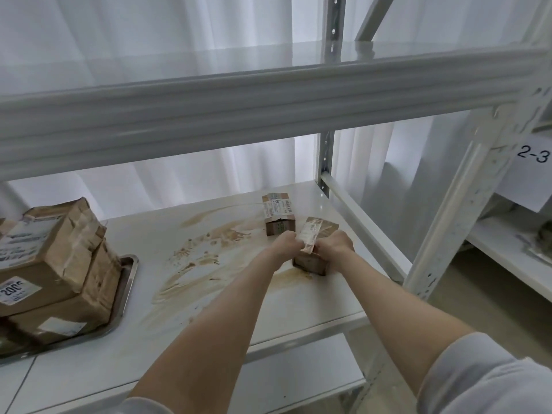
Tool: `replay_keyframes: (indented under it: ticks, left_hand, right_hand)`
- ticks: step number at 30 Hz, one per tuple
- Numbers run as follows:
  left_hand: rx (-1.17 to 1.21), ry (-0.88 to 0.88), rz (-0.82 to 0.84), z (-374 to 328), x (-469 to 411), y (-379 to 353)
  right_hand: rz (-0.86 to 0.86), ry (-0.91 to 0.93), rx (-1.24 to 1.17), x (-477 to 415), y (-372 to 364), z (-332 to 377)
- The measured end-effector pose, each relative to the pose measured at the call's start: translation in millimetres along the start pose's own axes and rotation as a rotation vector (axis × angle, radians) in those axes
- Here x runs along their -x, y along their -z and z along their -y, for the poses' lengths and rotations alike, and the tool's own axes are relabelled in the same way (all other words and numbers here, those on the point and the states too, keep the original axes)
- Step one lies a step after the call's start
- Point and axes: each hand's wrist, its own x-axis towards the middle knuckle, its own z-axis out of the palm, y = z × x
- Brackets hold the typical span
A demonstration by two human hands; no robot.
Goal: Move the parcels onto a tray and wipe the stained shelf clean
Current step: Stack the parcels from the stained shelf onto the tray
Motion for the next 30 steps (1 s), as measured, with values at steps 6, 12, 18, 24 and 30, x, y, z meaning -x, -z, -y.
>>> replay_keyframes:
  ticks: [6,12,18,24,30]
  left_hand:
    - [-0.042,0.084,-0.016,21.1,1.4,25.1]
    - [0.031,0.067,-0.145,36.3,34.6,51.2]
    - [0.138,-0.028,-0.377,61.0,67.8,70.6]
    - [0.071,-0.123,-0.553,69.1,114.7,79.5]
    - [-0.175,-0.169,-0.637,82.1,134.1,90.8]
  right_hand:
    - [0.132,0.023,-0.051,9.7,-14.3,11.2]
    - [0.237,0.032,-0.219,24.8,-34.7,21.7]
    - [0.353,0.086,-0.38,57.0,-51.3,35.6]
    - [0.491,0.102,-0.558,90.7,-60.7,46.0]
    - [0.622,0.111,-0.667,117.0,-70.9,56.4]
